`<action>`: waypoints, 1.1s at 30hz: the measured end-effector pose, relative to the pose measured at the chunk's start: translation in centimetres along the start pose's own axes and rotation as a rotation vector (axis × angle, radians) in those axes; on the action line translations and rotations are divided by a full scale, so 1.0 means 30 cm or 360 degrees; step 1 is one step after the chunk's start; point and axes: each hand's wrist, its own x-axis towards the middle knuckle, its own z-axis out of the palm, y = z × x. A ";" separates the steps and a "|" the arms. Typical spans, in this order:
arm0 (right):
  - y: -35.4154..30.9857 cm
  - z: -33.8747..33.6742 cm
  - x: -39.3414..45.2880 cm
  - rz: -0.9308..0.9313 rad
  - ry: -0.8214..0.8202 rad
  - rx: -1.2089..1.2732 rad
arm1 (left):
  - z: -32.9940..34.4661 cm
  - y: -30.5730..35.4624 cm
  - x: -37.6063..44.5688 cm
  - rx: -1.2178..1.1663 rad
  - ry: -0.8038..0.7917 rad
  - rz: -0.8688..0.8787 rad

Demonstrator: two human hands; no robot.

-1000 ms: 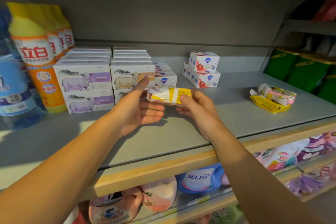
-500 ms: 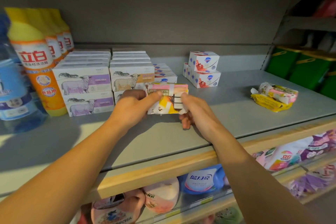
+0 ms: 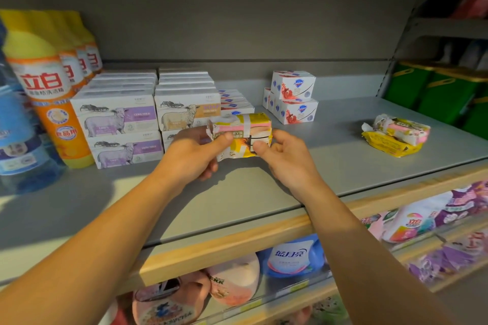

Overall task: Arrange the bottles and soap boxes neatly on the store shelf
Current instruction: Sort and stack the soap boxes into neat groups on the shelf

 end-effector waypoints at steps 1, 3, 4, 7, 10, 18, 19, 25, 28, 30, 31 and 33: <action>-0.002 -0.001 0.001 0.0026 -0.0005 0.0045 | 0.000 0.002 -0.001 -0.0006 -0.0032 0.0019; -0.008 -0.007 0.008 0.0096 -0.0011 0.0180 | 0.000 0.010 -0.006 -0.0056 -0.0122 0.0088; -0.011 -0.010 0.011 0.0122 -0.0020 0.0256 | -0.002 0.014 -0.008 -0.0095 -0.0162 0.0117; -0.008 -0.012 0.016 0.0105 -0.0039 0.0326 | -0.008 0.021 -0.010 -0.0192 -0.0291 0.0111; 0.011 -0.012 0.020 0.0038 0.0022 0.0271 | 0.001 0.019 -0.017 -0.0277 -0.0486 0.0100; 0.027 -0.017 0.010 -0.0037 -0.0033 0.0166 | 0.021 -0.005 -0.007 0.0046 -0.0097 0.0187; 0.026 -0.019 0.010 -0.0029 -0.0051 0.0154 | 0.023 -0.010 -0.003 0.0109 -0.0054 0.0211; 0.027 -0.010 0.015 -0.0020 0.0029 0.0148 | 0.029 -0.011 0.003 0.0161 0.0013 0.0335; 0.012 -0.045 0.007 0.0017 0.0121 0.0134 | 0.043 -0.007 -0.005 -0.0004 -0.0003 0.0201; 0.001 -0.113 -0.010 0.0054 0.0209 0.0091 | 0.060 -0.003 -0.006 0.0006 -0.0027 0.0110; -0.006 -0.158 -0.020 0.0062 0.0268 0.0063 | 0.070 0.000 -0.003 0.0093 -0.0037 0.0095; -0.024 -0.259 -0.043 0.0071 0.0428 -0.0017 | 0.095 0.009 0.003 0.0298 -0.0096 0.0122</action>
